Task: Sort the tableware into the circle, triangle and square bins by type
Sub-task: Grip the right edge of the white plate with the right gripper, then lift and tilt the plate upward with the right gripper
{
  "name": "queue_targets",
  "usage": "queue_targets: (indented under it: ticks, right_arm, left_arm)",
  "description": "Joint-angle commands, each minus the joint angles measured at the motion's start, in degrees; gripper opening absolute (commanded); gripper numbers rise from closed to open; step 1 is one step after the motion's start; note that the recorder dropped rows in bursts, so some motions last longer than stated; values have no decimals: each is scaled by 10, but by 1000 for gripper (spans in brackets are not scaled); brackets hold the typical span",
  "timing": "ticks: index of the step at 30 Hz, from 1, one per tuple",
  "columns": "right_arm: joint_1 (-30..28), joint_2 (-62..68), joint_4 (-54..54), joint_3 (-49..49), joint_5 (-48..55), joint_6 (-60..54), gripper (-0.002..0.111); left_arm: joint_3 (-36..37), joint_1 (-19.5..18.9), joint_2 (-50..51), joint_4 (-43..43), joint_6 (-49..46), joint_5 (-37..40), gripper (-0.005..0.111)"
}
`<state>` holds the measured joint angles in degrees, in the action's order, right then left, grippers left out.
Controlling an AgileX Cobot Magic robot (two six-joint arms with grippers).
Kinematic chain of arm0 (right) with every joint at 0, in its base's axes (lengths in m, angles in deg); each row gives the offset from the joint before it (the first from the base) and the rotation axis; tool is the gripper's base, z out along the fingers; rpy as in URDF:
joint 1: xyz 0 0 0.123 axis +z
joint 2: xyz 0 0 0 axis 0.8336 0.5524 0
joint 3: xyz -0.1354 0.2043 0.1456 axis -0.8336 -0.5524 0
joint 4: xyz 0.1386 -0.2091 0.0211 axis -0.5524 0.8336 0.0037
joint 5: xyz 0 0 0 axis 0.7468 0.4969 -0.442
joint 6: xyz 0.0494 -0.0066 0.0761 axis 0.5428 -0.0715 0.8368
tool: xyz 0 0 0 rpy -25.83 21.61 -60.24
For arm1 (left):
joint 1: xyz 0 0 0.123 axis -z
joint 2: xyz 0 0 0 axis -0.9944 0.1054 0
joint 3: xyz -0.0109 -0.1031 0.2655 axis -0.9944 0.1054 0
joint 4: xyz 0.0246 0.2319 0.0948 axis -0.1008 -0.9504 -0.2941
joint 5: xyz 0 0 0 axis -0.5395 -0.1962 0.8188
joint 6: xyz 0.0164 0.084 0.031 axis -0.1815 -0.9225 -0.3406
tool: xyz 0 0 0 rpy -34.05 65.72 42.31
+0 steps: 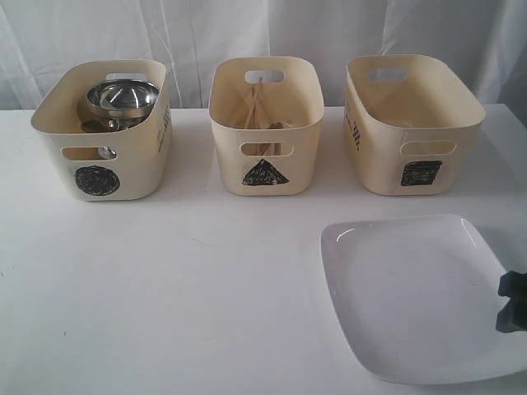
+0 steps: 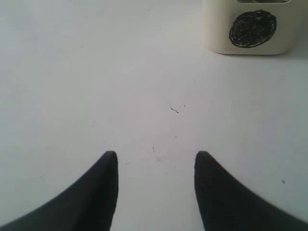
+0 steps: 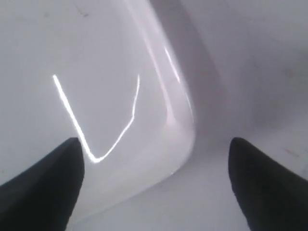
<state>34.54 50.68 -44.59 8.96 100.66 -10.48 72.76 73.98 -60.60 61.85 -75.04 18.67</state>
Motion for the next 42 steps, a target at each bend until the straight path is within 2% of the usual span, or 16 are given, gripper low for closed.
queue_targets:
  ticks: [1, 8, 19, 28, 30, 34, 39, 42]
  right_arm:
    - [-15, 13, -65, -27, -31, -67, 77]
    - [-15, 40, -172, -34, -39, -167, 77]
    - [-15, 74, -183, -34, -66, -184, 73]
    - [-15, 114, -302, -34, -71, -305, 68]
    - [-15, 119, -304, -34, -71, -305, 62]
    - [-15, 119, -310, -34, -70, -319, 42]
    - [-15, 119, -311, -34, -60, -329, 4]
    - [-15, 113, -311, -34, -57, -336, 0]
  left_arm:
    - [2, -1, -3, 0, -1, 1, 54]
    - [2, -1, -3, 0, -1, 1, 54]
    - [2, -1, -3, 0, -1, 1, 54]
    - [2, -1, -3, 0, -1, 1, 54]
    - [2, -1, -3, 0, -1, 1, 54]
    - [2, -1, -3, 0, -1, 1, 54]
    - [2, -1, -3, 0, -1, 1, 54]
    - [2, -1, -3, 0, -1, 1, 54]
